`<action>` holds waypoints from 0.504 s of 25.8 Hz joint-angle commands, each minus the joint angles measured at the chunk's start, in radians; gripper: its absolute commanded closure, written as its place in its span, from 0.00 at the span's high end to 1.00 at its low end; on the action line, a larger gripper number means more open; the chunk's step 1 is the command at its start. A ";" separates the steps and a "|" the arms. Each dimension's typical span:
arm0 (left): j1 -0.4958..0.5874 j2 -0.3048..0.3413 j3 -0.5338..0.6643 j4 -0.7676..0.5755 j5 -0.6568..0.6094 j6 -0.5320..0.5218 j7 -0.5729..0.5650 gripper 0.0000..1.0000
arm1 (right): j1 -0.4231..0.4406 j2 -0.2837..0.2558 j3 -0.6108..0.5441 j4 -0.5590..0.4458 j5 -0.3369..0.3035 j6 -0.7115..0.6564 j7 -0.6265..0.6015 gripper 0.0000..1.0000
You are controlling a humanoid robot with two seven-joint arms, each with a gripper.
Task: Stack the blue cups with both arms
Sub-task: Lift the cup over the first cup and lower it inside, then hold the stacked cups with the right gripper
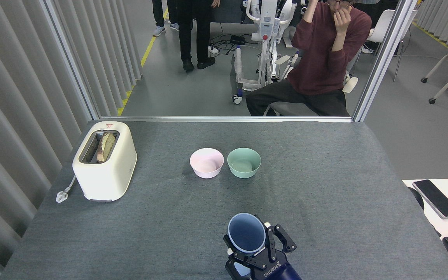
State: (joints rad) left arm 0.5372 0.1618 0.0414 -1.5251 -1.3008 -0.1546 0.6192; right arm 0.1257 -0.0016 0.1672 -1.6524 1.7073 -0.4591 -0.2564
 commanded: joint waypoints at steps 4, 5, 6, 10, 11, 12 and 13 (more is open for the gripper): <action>-0.003 -0.002 0.000 0.005 -0.002 0.000 0.001 1.00 | 0.003 0.000 -0.006 0.029 0.002 0.011 0.016 0.57; -0.003 -0.002 0.000 0.005 0.000 0.000 0.001 1.00 | 0.003 -0.002 -0.006 0.033 0.002 0.011 0.016 0.57; -0.003 -0.002 0.000 0.005 -0.002 0.000 0.001 1.00 | 0.003 -0.002 -0.006 0.039 0.002 0.011 0.016 0.57; -0.003 -0.002 0.000 0.005 -0.002 0.000 0.001 1.00 | -0.009 0.000 -0.008 0.071 0.003 0.014 0.016 0.57; -0.003 -0.002 0.000 0.005 -0.002 0.000 0.001 1.00 | -0.014 0.000 -0.008 0.076 0.003 0.023 0.016 0.57; -0.003 -0.002 0.000 0.005 -0.002 0.000 0.001 1.00 | -0.018 -0.003 -0.008 0.080 0.003 0.037 0.016 0.57; -0.003 -0.002 0.000 0.005 -0.001 0.000 0.001 1.00 | -0.024 -0.006 -0.008 0.086 0.003 0.046 0.016 0.57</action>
State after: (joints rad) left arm 0.5337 0.1596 0.0413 -1.5203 -1.3023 -0.1547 0.6200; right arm 0.1148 -0.0036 0.1599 -1.5845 1.7098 -0.4342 -0.2406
